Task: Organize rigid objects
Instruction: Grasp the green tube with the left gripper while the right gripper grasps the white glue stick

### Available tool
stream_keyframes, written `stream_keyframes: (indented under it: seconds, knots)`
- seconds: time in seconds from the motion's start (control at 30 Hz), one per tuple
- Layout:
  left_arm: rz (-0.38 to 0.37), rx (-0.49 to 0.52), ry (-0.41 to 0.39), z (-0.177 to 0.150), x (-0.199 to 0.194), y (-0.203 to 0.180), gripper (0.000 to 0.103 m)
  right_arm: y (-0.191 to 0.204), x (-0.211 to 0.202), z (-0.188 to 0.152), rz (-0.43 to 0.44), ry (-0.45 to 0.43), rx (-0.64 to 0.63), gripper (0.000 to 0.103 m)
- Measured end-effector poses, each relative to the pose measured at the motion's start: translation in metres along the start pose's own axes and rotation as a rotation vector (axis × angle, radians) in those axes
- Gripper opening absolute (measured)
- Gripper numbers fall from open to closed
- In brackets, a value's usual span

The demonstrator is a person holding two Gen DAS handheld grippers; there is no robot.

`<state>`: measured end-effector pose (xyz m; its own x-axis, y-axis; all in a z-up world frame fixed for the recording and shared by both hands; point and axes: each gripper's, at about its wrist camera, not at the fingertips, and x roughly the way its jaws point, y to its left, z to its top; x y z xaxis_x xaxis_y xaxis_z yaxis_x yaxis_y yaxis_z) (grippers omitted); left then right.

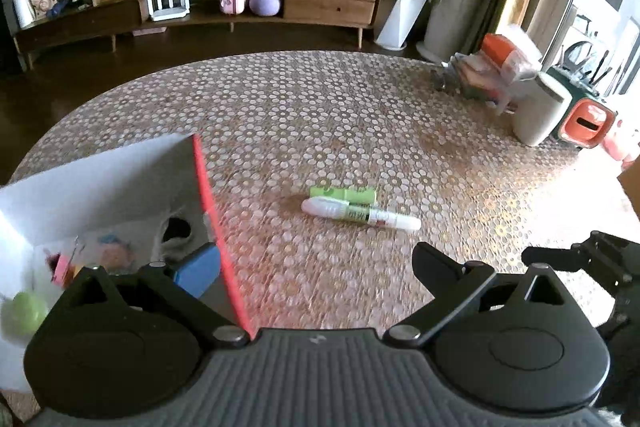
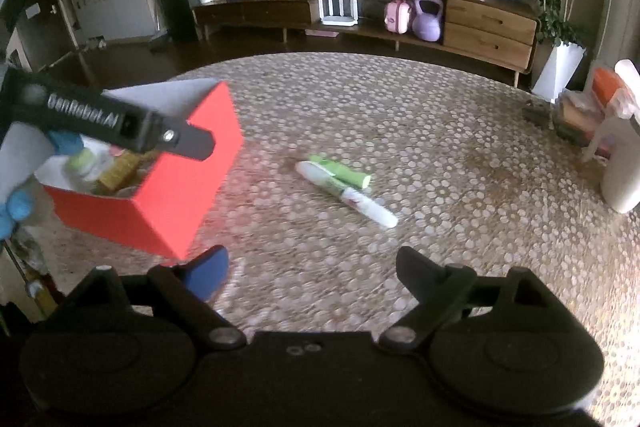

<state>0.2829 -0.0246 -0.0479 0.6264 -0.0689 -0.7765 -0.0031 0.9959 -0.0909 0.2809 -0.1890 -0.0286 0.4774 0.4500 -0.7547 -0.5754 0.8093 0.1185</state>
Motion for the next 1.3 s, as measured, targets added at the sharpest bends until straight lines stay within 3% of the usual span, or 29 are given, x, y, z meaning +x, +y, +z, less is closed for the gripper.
stream_keyframes:
  seconds: [0.2,0.63,0.93,1.3]
  knots:
    - [0.0,0.03,0.078,0.03,0.048,-0.022,0.103,-0.016,0.031,0.011,0.001,0.0,-0.045,0.089]
    - [0.028,-0.029,0.255,0.063,0.163,-0.031,0.103,-0.043,0.097,0.02,0.016,0.031,-0.057,0.08]
    - [0.057,-0.047,0.298,0.061,0.205,-0.031,0.103,-0.045,0.128,0.023,0.025,0.049,-0.073,0.071]
    - [0.086,-0.031,0.285,0.055,0.222,-0.02,0.102,-0.034,0.15,0.02,0.037,0.054,-0.145,0.051]
